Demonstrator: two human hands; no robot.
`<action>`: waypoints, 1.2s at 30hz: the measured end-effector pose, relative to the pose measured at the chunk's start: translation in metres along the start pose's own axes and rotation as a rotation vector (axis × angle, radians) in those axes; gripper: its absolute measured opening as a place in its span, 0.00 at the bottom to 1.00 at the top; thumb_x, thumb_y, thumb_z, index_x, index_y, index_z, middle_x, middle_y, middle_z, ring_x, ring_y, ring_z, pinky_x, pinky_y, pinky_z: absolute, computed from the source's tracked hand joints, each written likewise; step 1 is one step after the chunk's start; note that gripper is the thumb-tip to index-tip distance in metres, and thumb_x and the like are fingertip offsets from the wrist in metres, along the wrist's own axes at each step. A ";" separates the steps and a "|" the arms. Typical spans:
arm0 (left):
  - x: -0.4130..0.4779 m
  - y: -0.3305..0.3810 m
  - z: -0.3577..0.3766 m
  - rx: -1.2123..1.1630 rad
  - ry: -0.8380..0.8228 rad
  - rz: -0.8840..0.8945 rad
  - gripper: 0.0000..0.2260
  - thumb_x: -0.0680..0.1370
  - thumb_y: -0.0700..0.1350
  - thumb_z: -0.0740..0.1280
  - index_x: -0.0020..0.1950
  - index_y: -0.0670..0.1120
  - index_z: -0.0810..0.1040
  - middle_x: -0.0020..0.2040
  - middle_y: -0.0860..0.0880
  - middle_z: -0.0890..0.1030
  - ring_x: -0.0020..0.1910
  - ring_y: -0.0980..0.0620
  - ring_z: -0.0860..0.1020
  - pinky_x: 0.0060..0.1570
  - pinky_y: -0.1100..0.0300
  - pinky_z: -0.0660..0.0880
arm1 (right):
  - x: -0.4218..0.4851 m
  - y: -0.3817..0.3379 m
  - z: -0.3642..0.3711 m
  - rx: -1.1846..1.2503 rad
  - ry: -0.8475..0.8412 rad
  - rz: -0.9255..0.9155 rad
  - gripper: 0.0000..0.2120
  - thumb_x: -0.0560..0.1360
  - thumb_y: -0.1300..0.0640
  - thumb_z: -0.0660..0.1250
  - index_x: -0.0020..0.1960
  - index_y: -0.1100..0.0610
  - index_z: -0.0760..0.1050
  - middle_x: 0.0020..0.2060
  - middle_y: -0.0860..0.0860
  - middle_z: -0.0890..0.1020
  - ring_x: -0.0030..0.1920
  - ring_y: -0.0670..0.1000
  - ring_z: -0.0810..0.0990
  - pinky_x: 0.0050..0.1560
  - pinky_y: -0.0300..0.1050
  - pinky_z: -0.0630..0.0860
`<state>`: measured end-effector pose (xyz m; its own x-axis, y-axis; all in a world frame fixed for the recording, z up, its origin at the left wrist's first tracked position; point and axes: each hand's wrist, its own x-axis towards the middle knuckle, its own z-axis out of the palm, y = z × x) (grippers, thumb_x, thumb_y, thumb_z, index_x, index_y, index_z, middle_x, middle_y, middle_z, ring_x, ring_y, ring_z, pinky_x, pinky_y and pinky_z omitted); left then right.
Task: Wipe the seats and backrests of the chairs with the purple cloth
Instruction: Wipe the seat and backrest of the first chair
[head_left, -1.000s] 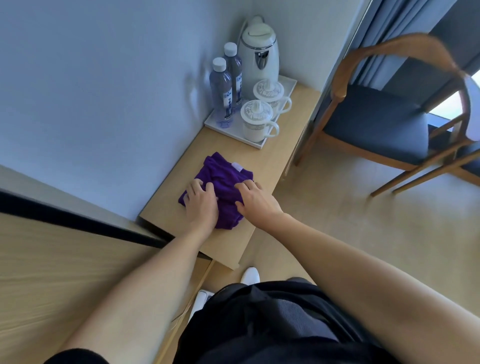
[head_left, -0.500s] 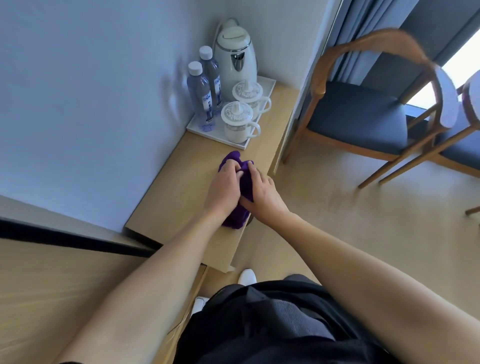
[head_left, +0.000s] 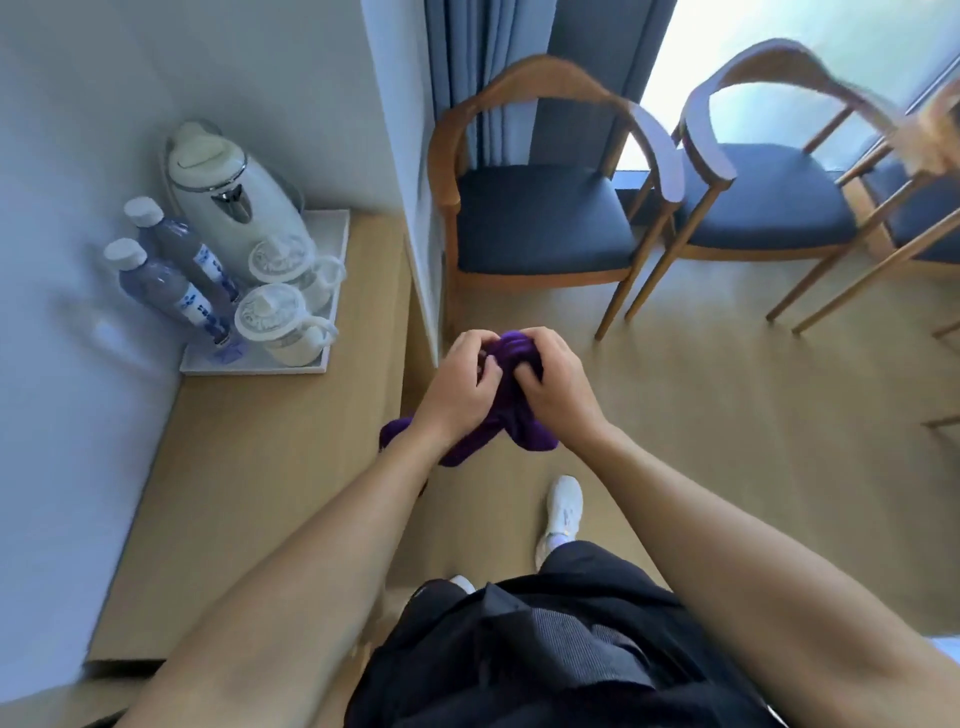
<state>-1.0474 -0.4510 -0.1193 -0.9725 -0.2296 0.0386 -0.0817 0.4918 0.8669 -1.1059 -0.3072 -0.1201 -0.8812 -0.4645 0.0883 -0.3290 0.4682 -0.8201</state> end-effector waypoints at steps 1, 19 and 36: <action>0.010 0.001 0.008 -0.010 -0.028 -0.017 0.11 0.82 0.41 0.59 0.63 0.47 0.74 0.58 0.51 0.77 0.54 0.57 0.76 0.58 0.58 0.75 | 0.004 0.008 -0.008 0.009 0.014 0.011 0.13 0.76 0.62 0.61 0.56 0.48 0.74 0.52 0.46 0.77 0.53 0.36 0.74 0.51 0.23 0.68; 0.254 0.057 0.110 0.171 -0.079 -0.017 0.03 0.81 0.44 0.62 0.51 0.44 0.73 0.50 0.46 0.75 0.48 0.49 0.75 0.49 0.53 0.75 | 0.203 0.112 -0.160 -0.192 0.133 -0.012 0.16 0.78 0.61 0.64 0.66 0.56 0.73 0.58 0.53 0.77 0.58 0.53 0.75 0.57 0.48 0.76; 0.463 0.037 0.112 -0.092 -0.161 -0.116 0.09 0.79 0.52 0.68 0.52 0.48 0.73 0.46 0.53 0.81 0.46 0.57 0.80 0.46 0.58 0.79 | 0.355 0.168 -0.137 -0.008 0.089 0.200 0.36 0.75 0.45 0.72 0.77 0.50 0.58 0.70 0.51 0.68 0.69 0.47 0.68 0.69 0.44 0.69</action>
<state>-1.5253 -0.4451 -0.1253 -0.9807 -0.1396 -0.1369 -0.1815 0.3892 0.9031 -1.5209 -0.2905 -0.1485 -0.9556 -0.2936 -0.0254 -0.1472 0.5502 -0.8220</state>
